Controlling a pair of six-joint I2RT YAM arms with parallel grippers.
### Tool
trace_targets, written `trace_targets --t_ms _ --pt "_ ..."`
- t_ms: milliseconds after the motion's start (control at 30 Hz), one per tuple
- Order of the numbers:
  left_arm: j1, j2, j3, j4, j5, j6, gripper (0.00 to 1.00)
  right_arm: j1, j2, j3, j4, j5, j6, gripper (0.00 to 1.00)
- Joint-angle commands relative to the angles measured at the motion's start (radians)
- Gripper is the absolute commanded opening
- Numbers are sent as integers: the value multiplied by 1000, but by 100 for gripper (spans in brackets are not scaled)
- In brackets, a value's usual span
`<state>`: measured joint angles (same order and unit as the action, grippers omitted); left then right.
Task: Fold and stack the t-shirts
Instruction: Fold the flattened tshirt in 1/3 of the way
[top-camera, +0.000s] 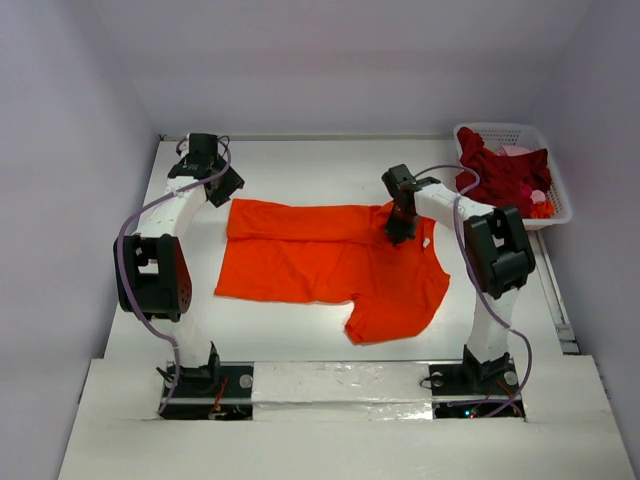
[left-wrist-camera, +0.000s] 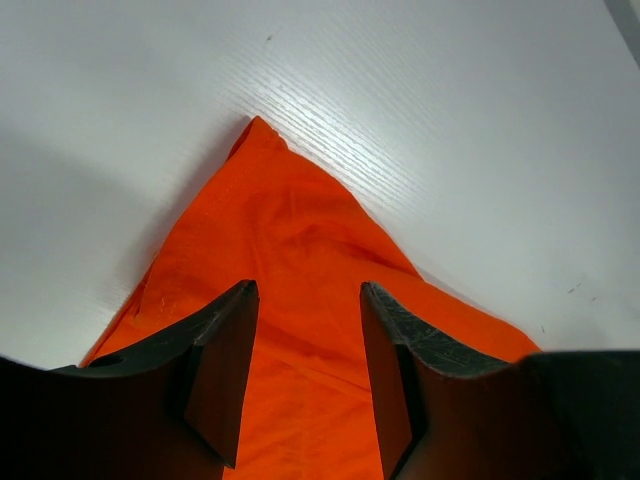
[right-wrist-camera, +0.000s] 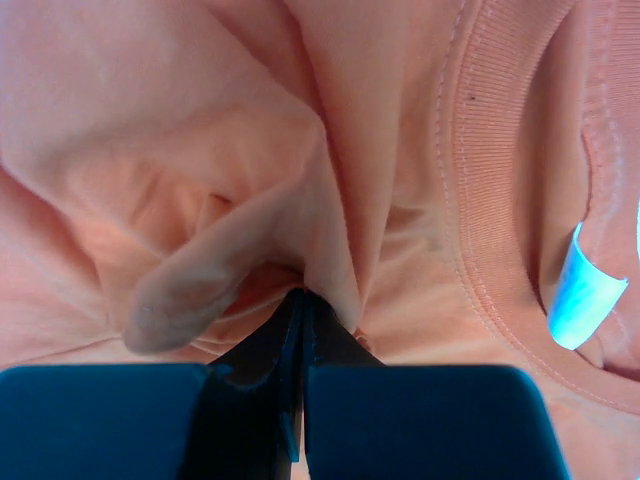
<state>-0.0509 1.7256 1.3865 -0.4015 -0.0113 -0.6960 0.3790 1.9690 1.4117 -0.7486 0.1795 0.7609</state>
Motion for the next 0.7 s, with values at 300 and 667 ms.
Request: trace_targets --t_ms 300,667 --pt "0 -14 37 -10 2 7 42 -6 -208 -129 100 1 109 6" --pt "0 -17 40 -11 5 7 42 -6 -121 110 28 118 -49 40"
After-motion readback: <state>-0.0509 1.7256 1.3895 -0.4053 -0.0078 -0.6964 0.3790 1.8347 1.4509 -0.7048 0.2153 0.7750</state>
